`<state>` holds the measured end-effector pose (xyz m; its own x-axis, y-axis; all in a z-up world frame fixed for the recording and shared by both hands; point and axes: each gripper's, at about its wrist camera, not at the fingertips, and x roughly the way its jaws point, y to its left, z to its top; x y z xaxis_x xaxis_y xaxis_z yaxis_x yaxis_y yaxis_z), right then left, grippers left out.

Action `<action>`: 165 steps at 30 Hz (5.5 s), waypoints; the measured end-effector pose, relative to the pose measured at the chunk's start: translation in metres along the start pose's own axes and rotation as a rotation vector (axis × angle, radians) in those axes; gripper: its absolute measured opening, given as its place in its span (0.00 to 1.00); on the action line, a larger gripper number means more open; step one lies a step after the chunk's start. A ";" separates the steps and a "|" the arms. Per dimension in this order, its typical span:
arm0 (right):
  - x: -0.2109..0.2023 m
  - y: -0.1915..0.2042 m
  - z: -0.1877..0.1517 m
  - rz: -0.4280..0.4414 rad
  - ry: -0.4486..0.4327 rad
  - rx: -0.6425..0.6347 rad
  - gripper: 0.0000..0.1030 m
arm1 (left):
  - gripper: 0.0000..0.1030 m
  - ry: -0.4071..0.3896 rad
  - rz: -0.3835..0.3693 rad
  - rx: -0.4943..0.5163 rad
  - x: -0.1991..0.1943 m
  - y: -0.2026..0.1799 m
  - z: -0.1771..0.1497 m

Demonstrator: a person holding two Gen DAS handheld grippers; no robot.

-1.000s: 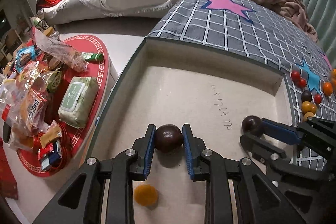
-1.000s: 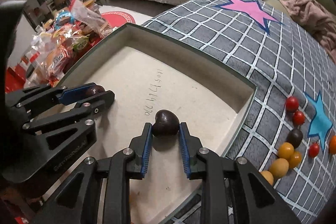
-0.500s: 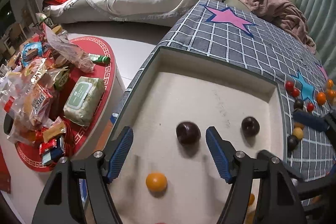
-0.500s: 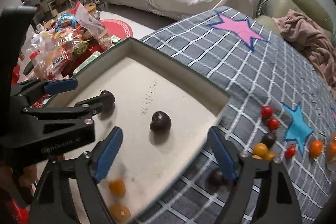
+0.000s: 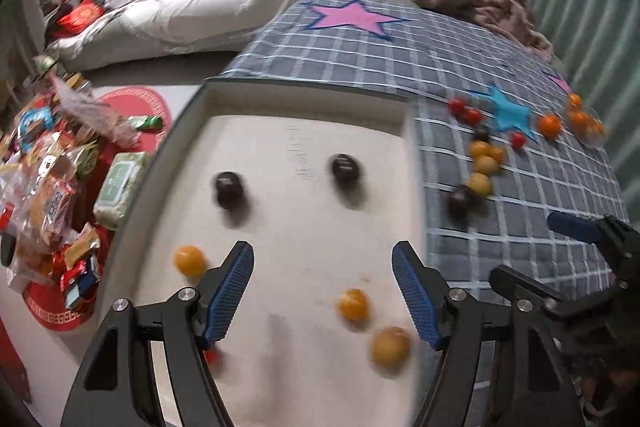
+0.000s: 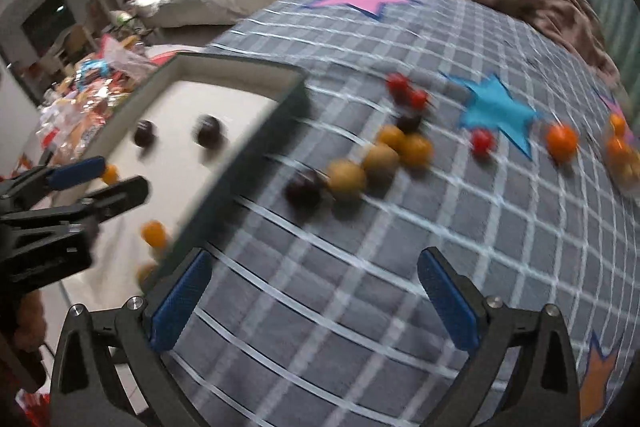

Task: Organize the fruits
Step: 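Move both open tools back over the remaining fruits on the table, then grasp a dark plum with left tool while right tool grasps a red cherry tomato, then carry the plum and tomato over the white tray and open both tools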

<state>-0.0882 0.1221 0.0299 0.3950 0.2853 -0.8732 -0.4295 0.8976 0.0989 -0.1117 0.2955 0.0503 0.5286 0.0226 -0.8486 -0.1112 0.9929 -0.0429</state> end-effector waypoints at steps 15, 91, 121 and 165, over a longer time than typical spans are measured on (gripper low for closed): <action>-0.009 -0.084 -0.023 -0.081 -0.005 0.166 1.00 | 0.71 0.004 -0.050 0.132 -0.001 -0.095 -0.006; 0.045 -0.103 0.060 -0.049 -0.148 0.068 0.43 | 0.64 -0.039 0.058 0.031 0.076 -0.133 0.024; -0.044 -0.119 -0.043 0.091 -0.200 0.255 0.21 | 0.28 -0.037 -0.096 0.036 0.015 -0.125 -0.022; -0.045 0.069 0.014 0.182 -0.127 -0.046 0.21 | 0.28 -0.076 0.016 -0.149 -0.029 0.039 -0.043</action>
<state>-0.1243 0.1753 0.0825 0.4052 0.4835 -0.7759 -0.5384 0.8121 0.2249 -0.1672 0.3288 0.0508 0.5870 0.0522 -0.8079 -0.2402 0.9642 -0.1122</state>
